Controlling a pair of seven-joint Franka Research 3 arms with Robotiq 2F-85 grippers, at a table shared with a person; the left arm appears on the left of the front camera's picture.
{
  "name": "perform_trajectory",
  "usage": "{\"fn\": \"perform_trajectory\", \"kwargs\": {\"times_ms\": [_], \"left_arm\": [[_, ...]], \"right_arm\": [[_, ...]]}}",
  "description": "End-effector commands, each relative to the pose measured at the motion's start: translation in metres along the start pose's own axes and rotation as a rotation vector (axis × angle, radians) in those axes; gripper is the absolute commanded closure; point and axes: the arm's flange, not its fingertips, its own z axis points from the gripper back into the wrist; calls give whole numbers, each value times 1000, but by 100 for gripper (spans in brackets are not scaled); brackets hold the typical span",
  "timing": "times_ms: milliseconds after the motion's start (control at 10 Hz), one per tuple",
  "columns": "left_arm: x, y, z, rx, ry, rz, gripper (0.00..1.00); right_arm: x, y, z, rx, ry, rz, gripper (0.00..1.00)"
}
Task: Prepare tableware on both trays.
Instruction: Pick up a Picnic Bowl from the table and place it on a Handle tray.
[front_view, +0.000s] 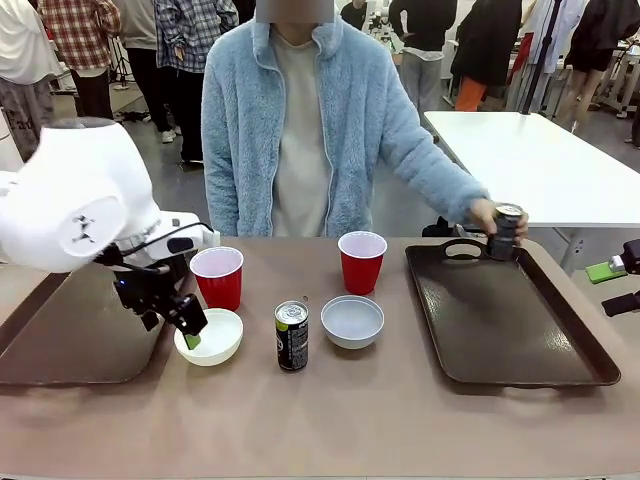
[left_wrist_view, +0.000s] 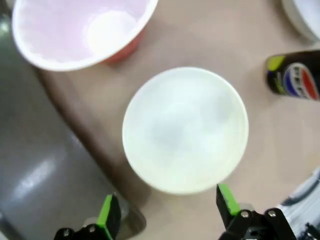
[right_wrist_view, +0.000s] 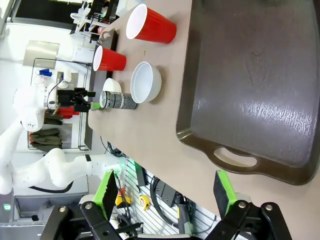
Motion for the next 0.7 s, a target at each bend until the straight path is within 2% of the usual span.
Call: {"fn": "perform_trajectory", "kwargs": {"times_ms": [0,400,500,600], "left_arm": [[30,0,-12,49,-4,23,0],[54,16,-14,33,-42,46,0],[56,18,-16,39,-37,44,30],[57,19,-16,38,-36,49,53]], "right_arm": [[2,-1,-1,24,-12,3,0],[2,-1,-1,24,-12,3,0],[2,-1,-1,24,-12,3,0],[2,-1,-1,24,-12,3,0]]}}
